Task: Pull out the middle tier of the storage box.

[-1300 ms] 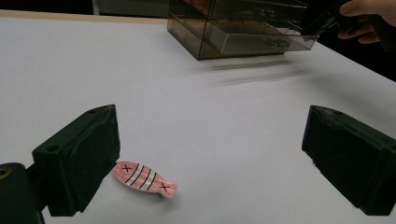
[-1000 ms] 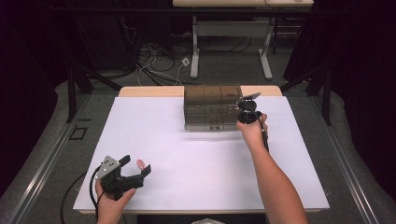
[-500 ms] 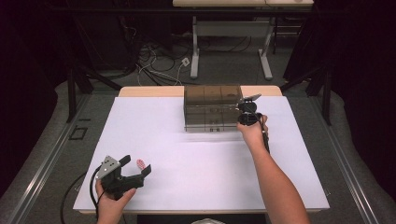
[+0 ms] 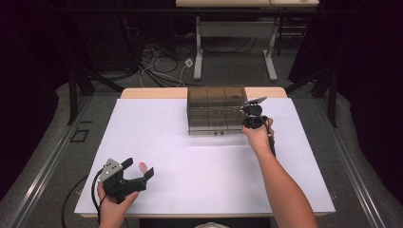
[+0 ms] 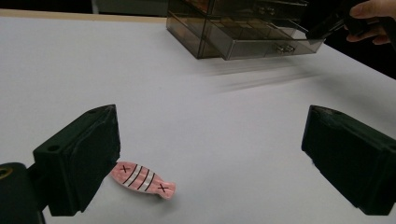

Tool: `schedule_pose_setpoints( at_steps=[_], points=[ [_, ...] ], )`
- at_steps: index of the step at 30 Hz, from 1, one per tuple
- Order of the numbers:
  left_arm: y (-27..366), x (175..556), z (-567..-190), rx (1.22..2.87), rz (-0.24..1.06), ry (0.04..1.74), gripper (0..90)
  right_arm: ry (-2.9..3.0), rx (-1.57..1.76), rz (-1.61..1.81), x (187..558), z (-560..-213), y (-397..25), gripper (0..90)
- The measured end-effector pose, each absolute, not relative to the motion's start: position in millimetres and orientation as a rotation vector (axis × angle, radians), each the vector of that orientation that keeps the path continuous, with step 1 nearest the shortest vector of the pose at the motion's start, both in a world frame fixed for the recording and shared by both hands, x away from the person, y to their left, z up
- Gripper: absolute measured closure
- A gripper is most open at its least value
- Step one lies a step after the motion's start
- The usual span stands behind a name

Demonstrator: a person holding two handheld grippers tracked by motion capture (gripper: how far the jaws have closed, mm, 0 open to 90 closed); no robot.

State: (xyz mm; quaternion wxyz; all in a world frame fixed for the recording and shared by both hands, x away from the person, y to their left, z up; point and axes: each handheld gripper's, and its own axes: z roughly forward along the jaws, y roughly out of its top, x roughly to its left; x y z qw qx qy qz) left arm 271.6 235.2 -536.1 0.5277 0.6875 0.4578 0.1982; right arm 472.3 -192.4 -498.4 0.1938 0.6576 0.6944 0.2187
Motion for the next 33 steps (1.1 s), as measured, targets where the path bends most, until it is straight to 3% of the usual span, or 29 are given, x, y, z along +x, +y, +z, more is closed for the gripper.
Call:
schedule_pose_setpoints(
  at_steps=[26, 33],
  points=[
    [235.3, 271.6, -536.0, 1.642, 0.474, 1.094, 4.8, 1.942, 1.861, 0.61, 467.4, -501.8, -192.9, 88.2],
    [235.5, 271.7, -536.2, 1.642, 0.475, 1.095, 4.8, 1.946, 1.847, 0.63, 467.1, -504.9, -194.8, 84.1]
  ],
)
